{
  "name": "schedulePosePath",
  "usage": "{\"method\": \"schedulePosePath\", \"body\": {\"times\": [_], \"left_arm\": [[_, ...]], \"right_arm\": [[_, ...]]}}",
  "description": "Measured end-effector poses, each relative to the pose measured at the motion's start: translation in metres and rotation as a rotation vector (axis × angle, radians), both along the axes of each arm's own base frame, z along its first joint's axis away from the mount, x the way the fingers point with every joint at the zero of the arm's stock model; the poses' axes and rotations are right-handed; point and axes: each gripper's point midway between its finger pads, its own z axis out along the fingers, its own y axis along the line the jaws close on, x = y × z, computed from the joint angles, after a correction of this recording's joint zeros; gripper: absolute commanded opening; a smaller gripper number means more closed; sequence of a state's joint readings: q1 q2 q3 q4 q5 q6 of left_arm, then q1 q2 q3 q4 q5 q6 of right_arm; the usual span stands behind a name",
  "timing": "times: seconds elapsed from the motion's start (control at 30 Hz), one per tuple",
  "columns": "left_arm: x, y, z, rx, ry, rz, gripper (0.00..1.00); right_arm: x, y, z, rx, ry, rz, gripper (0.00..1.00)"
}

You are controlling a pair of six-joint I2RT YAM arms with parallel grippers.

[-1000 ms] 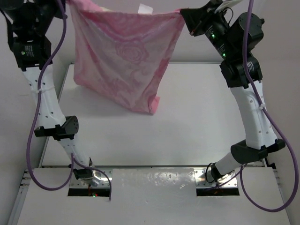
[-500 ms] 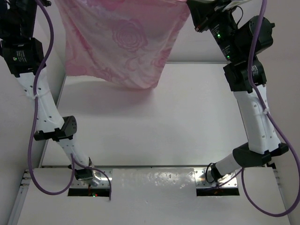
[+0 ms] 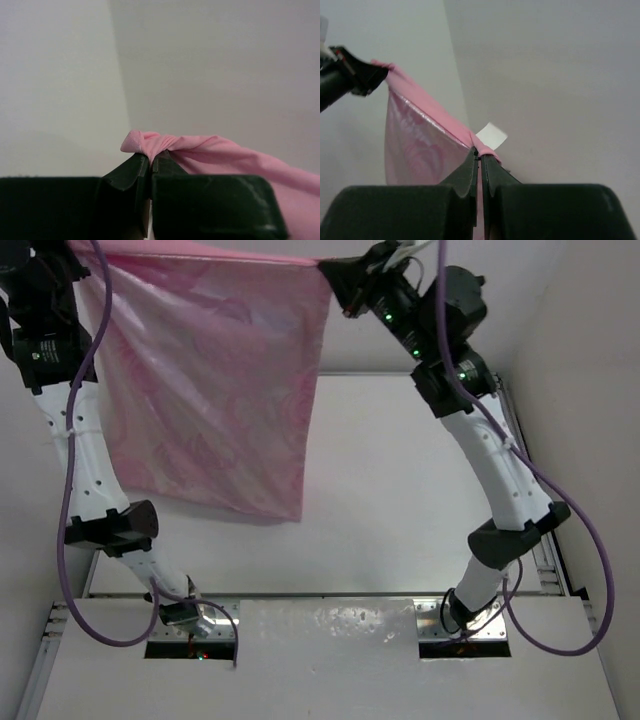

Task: Put the pillow into the pillowcase

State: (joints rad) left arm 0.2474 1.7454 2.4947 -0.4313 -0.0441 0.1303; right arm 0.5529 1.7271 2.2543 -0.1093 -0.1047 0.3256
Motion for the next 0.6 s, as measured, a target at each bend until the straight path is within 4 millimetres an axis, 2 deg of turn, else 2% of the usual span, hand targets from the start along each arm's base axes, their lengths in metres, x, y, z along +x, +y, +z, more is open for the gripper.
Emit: {"method": "schedulePosePath", "body": {"times": [0.07, 0.13, 0.2, 0.27, 0.37, 0.43, 0.5, 0.6], "left_arm": [[-0.007, 0.028, -0.002, -0.021, -0.004, 0.097, 0.0], [-0.021, 0.053, 0.006, -0.033, -0.037, 0.195, 0.0], [-0.04, 0.071, 0.023, -0.027, -0.095, 0.276, 0.0], [-0.059, 0.077, 0.046, -0.002, -0.167, 0.328, 0.0], [-0.086, 0.069, 0.079, 0.039, -0.267, 0.339, 0.0], [-0.101, 0.061, 0.092, 0.054, -0.304, 0.328, 0.0], [-0.113, 0.055, 0.1, 0.061, -0.324, 0.32, 0.0], [-0.12, 0.051, 0.103, 0.066, -0.336, 0.317, 0.0]], "right_arm": [[-0.005, 0.029, -0.014, -0.032, 0.014, 0.054, 0.0], [-0.017, 0.057, -0.028, -0.069, 0.02, 0.108, 0.0], [-0.032, 0.078, -0.035, -0.102, 0.009, 0.151, 0.0], [-0.041, 0.088, -0.035, -0.118, -0.019, 0.168, 0.0], [-0.043, 0.084, -0.029, -0.128, -0.061, 0.143, 0.0], [-0.041, 0.076, -0.02, -0.118, -0.088, 0.113, 0.0], [-0.041, 0.066, -0.009, -0.098, -0.116, 0.088, 0.0], [-0.046, 0.06, 0.006, -0.07, -0.157, 0.075, 0.0]]}}
